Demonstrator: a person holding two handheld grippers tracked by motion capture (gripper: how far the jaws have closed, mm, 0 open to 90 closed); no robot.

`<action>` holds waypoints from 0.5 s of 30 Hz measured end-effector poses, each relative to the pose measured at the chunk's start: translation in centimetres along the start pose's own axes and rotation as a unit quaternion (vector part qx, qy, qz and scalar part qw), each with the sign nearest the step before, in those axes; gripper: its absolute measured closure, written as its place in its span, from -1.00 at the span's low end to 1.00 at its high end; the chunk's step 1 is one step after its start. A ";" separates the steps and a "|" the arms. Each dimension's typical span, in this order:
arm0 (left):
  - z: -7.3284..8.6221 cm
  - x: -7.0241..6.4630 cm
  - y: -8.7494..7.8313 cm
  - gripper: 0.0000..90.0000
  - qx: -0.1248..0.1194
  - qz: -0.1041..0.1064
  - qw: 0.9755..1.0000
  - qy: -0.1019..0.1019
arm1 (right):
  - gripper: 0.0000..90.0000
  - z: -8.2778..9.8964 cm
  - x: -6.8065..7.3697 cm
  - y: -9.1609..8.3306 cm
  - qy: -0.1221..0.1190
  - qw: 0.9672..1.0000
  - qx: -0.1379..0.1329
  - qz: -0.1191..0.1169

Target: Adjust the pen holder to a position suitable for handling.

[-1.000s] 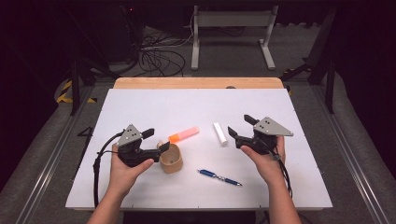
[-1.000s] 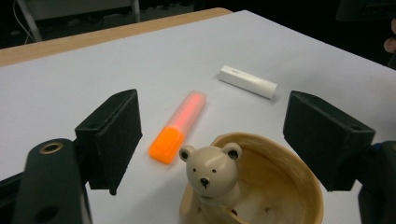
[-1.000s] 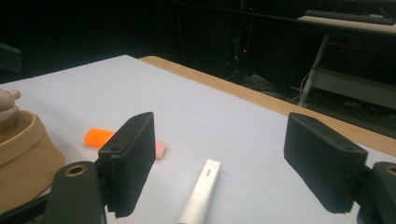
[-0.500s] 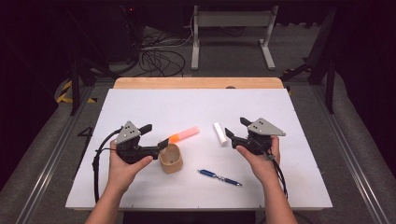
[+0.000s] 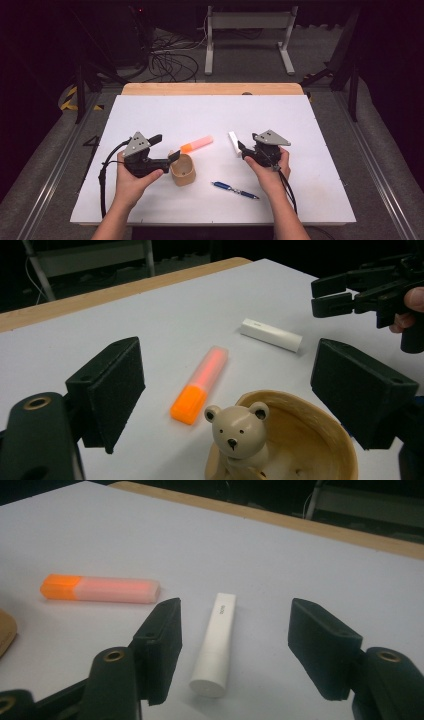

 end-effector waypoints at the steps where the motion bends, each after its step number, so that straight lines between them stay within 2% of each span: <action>1: 0.0 0.0 0.0 -0.67 0.001 0.000 1.000 0.000 | -0.12 0.1 0.1 0.2 0.003 1.000 0.004 -0.001; 6: 0.0 -0.1 0.0 -0.67 0.000 0.002 1.000 0.002 | 0.00 0.8 0.6 1.4 0.013 1.000 0.026 -0.001; 15: -0.1 -0.3 -0.1 -0.69 -0.010 0.009 1.000 0.008 | 0.04 1.5 0.7 2.5 0.022 0.999 0.049 0.009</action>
Point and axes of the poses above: each handheld gripper's, and its own axes: y roughly forward along the jaws, z roughly out of its underside, x roughly to its left, the point moved 5 cm from there along y, roughly forward along the jaws, and after that the axes turned 6 degrees about -z, right-handed, at the moved point
